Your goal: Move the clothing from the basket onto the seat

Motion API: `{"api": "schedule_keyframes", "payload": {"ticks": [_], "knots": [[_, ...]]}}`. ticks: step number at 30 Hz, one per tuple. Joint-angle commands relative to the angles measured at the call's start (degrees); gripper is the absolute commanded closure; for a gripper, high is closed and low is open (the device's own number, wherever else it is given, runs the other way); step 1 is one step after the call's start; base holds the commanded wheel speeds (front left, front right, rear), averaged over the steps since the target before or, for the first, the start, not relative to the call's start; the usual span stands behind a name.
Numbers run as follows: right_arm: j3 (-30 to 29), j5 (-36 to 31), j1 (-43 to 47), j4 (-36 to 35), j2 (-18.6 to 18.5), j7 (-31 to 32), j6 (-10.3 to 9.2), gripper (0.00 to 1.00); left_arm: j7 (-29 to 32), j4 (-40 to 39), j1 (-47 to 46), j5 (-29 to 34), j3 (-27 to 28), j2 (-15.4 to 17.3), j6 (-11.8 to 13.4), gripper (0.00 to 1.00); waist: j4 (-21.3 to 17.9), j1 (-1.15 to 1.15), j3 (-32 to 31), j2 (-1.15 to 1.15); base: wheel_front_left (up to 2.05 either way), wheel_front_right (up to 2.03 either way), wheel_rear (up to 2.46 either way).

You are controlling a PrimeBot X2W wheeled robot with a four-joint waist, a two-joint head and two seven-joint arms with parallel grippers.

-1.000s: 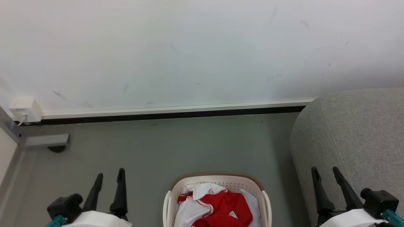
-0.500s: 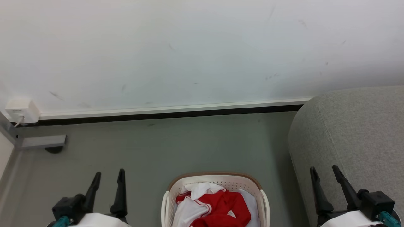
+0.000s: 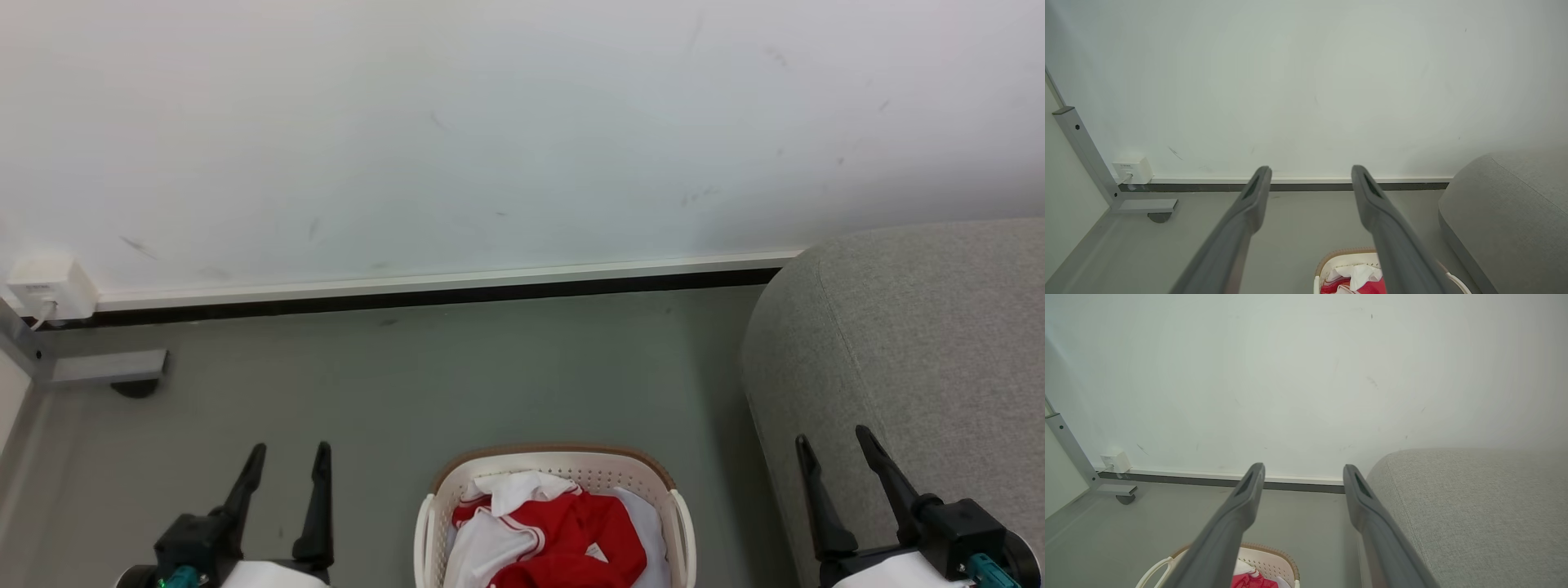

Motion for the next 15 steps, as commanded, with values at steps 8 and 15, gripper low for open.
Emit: {"api": "schedule_keyframes", "payload": {"ticks": [8,15], "knots": [[0.39,-3.62,0.17,0.17,-0.38,-1.30,-0.11,0.00,-1.30,-0.38,0.47,4.39,-0.17,0.59,0.28,0.00,-0.30,0.00,0.27,0.00,0.00,0.00,0.00],[0.63,-6.02,-0.22,0.27,0.00,-2.07,-0.12,0.00,-2.05,-0.55,-0.08,7.26,-0.23,0.56,0.20,0.00,-0.79,0.00,1.03,0.00,0.00,0.00,0.00]]}}
